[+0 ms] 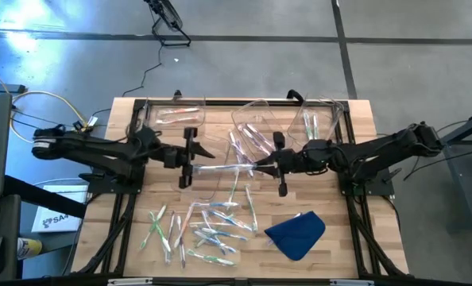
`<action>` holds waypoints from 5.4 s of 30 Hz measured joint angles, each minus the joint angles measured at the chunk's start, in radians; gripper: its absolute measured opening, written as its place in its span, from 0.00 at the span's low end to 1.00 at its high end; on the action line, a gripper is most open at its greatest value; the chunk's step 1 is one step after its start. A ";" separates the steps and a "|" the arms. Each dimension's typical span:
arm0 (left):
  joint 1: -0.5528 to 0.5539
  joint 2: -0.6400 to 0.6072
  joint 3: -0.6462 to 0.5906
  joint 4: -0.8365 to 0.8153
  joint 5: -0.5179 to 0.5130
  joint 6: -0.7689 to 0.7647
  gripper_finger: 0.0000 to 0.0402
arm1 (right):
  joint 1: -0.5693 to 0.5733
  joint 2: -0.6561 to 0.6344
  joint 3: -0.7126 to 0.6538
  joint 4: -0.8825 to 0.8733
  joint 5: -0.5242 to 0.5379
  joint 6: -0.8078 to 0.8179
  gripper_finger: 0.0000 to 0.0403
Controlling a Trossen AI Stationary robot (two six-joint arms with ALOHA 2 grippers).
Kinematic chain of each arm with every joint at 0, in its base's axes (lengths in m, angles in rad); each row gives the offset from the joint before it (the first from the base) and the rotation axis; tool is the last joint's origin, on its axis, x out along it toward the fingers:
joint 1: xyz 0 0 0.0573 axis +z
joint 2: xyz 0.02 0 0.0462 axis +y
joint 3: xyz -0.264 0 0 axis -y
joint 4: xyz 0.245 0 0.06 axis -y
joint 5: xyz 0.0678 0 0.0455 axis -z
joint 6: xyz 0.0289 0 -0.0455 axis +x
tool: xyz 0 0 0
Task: Pick & Place Toothbrushes
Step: Put the blue toothbrush into the bottom transparent bin
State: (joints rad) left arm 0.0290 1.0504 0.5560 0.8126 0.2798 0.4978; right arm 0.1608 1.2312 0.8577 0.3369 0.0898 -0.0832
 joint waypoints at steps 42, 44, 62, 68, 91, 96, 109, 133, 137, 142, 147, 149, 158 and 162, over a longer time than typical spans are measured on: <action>-0.051 0.179 0.049 0.261 0.134 0.027 0.33 | -0.001 0.000 0.000 -0.048 0.042 0.007 0.02; -0.055 0.179 0.049 0.261 0.134 0.030 0.33 | -0.005 0.000 0.000 -0.049 0.037 0.008 0.02; -0.056 0.178 0.049 0.267 0.096 0.031 0.08 | -0.006 0.001 -0.001 -0.053 0.038 0.007 0.02; -0.056 0.178 0.049 0.266 0.089 0.030 0.09 | -0.006 0.001 -0.001 -0.052 0.040 0.007 0.02; -0.056 0.126 0.048 0.197 0.098 0.026 0.05 | 0.043 -0.165 -0.001 -0.216 0.045 0.036 0.55; -0.056 0.042 0.048 0.058 0.055 -0.021 0.05 | 0.071 -0.261 -0.001 -0.365 0.039 0.099 0.54; -0.055 -0.287 0.048 -0.449 -0.257 -0.039 0.05 | 0.089 -0.282 0.000 -0.579 0.087 0.254 0.40; -0.054 -0.297 0.253 -1.076 -0.537 -0.189 0.05 | 0.079 -0.286 0.000 -0.678 0.114 0.158 0.01; -0.011 -0.273 0.318 -1.247 -0.536 -0.262 0.05 | 0.079 -0.283 0.000 -0.684 0.116 0.158 0.01; 0.078 -0.231 0.313 -1.312 -0.385 -0.369 0.05 | 0.079 -0.283 -0.023 -0.684 0.117 0.157 0.01; 0.125 -0.141 0.301 -1.300 -0.230 -0.451 0.05 | 0.079 -0.283 -0.073 -0.666 0.117 0.179 0.01; 0.122 -0.102 0.301 -1.287 -0.221 -0.476 0.06 | 0.079 -0.283 -0.099 -0.647 0.115 0.193 0.01; 0.122 0.061 0.301 -1.278 -0.125 -0.577 0.05 | 0.080 -0.282 -0.212 -0.480 0.082 0.218 0.01; 0.122 0.124 0.300 -1.283 -0.057 -0.632 0.05 | 0.080 -0.283 -0.262 -0.410 0.060 0.219 0.01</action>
State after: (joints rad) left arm 0.1505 1.1747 0.8562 -0.4705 0.2227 -0.1347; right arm 0.2405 0.9487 0.5962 -0.0735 0.1493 0.1354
